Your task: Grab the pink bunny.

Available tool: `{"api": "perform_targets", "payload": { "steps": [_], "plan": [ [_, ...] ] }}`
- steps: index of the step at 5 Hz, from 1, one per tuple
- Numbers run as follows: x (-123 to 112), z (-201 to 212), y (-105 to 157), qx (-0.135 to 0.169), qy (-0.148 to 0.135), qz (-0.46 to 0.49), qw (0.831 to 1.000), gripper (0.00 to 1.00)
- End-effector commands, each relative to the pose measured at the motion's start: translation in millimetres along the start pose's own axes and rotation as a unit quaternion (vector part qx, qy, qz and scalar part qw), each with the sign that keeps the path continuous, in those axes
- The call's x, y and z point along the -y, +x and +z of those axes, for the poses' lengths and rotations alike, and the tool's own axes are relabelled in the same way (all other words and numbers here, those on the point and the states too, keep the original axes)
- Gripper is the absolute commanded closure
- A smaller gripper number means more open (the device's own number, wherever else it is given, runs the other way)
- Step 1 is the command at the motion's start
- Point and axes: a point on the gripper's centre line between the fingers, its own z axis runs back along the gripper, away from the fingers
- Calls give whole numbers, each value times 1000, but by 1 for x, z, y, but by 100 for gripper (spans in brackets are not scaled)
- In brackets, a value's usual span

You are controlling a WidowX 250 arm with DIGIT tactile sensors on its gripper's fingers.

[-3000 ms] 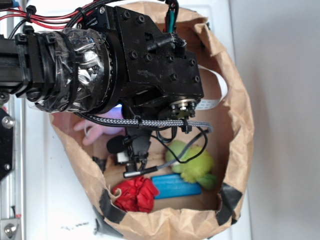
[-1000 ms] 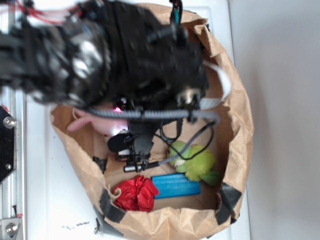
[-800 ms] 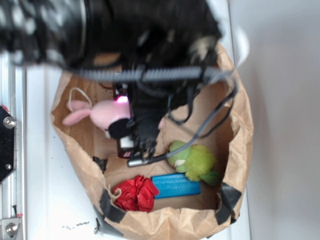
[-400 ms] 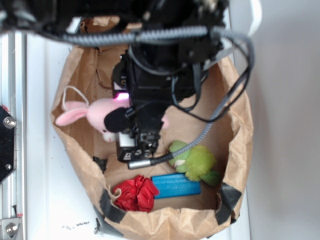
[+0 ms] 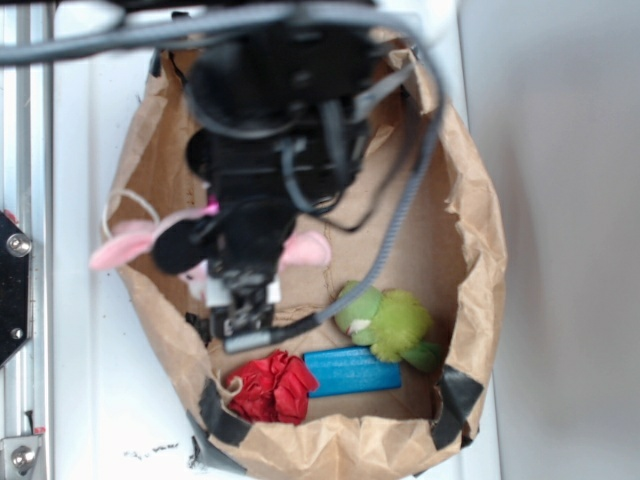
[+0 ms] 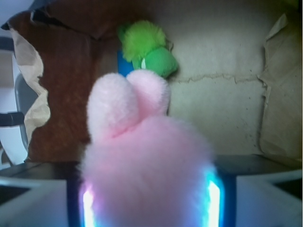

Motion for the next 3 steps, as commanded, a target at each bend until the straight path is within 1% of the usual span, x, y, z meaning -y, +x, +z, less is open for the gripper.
{"api": "perform_targets", "payload": {
  "steps": [1, 2, 3],
  "plan": [
    [0, 15, 3, 58, 27, 20, 998, 100],
    [2, 12, 7, 49, 48, 30, 997, 100],
    [4, 11, 6, 64, 60, 25, 996, 100]
  ]
}}
